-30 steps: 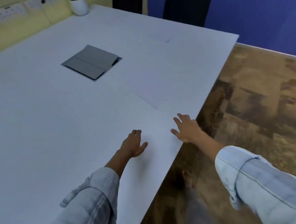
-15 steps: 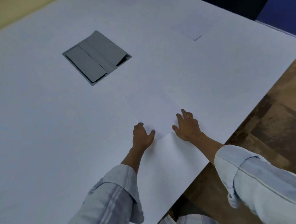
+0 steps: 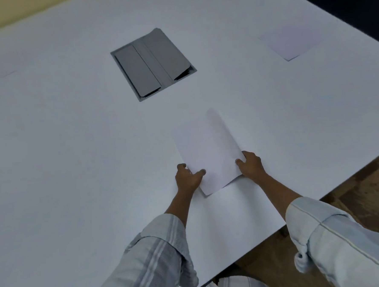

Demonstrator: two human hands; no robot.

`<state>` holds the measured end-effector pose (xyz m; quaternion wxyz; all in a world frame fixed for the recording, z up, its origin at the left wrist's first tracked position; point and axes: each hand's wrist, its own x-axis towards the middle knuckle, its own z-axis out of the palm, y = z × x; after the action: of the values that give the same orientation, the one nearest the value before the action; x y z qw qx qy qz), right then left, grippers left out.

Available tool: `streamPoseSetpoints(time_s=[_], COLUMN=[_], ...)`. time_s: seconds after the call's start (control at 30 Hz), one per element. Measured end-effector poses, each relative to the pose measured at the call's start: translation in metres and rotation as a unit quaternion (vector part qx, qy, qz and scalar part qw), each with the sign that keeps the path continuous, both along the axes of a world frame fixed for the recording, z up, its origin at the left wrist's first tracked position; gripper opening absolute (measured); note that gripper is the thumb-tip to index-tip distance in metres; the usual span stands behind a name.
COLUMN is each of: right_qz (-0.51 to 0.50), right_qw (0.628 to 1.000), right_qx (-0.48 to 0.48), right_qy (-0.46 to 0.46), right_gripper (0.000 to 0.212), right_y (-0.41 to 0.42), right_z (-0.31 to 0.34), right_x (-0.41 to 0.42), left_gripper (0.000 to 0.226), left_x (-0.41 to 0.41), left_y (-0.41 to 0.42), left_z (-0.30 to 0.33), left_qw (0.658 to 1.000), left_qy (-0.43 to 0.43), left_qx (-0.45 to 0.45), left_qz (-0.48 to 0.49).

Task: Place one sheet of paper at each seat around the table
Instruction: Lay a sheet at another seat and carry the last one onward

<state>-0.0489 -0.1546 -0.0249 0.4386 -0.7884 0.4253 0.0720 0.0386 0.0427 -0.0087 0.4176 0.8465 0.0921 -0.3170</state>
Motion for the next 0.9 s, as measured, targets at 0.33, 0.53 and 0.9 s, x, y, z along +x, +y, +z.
streamPoseSetpoints(time_s=[0.33, 0.53, 0.9], right_qz=[-0.018, 0.106, 0.185], right_qw=[0.934, 0.917, 0.893], right_qx=[0.355, 0.384, 0.373], right_qy=[-0.036, -0.001, -0.168], right_gripper=[0.038, 0.039, 0.03], right_y=[0.064, 0.15, 0.42], right_z=[0.025, 0.049, 0.136], right_x=[-0.009, 0.011, 0.108], left_gripper=[0.006, 0.01, 0.011], left_x=[0.016, 0.037, 0.08], left_y=[0.105, 0.225, 0.534], left_z=[0.037, 0.07, 0.174], left_qw=[0.991, 0.988, 0.971], left_qy=[-0.039, -0.077, -0.218], left_qx=[-0.05, -0.094, -0.08], left_qz=[0.114, 0.098, 0.059])
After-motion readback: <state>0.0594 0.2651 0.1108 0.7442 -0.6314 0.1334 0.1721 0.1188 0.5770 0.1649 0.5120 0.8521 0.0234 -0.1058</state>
